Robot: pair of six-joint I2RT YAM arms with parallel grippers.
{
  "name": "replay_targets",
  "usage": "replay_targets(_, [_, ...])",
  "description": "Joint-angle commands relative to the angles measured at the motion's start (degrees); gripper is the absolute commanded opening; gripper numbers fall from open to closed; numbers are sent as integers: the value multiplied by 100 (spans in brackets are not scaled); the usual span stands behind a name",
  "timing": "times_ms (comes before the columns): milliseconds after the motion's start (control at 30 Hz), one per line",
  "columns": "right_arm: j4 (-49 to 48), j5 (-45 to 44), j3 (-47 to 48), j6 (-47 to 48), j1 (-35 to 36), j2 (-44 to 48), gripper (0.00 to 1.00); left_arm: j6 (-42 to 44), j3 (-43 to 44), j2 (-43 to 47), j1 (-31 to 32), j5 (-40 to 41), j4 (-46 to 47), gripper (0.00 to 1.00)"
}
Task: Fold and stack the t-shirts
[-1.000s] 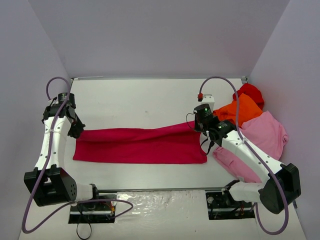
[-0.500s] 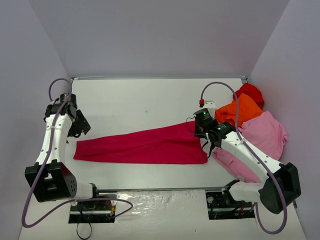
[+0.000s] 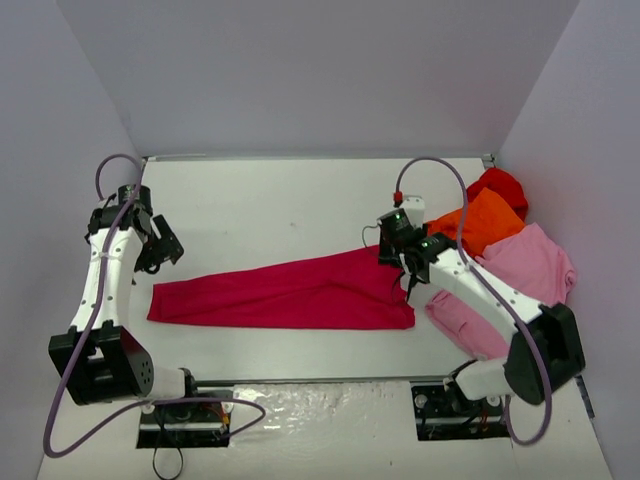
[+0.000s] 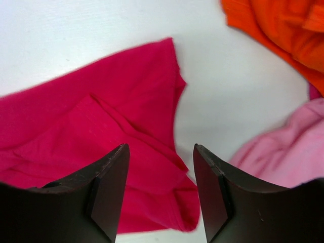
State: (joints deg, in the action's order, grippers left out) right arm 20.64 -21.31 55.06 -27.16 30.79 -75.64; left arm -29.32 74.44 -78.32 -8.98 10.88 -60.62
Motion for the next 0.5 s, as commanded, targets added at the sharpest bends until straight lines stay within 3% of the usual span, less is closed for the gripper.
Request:
replay_targets(0, [-801, 445, 382, 63, -25, -890, 50, -52, 346, 48, 64, -325, 346, 97])
replay_targets(133, [-944, 964, 573, 60, -25, -1608, 50, -39, 190, -59, 186, -670, 570, 97])
replay_targets(300, [-1401, 1670, 399, -13, -4, -1745, 50, -138, -17, -261, 471, -850, 826, 96])
replay_targets(467, [-1572, 1840, 577, 90, 6, -2021, 50, -246, -44, -438, 766, -782, 929, 95])
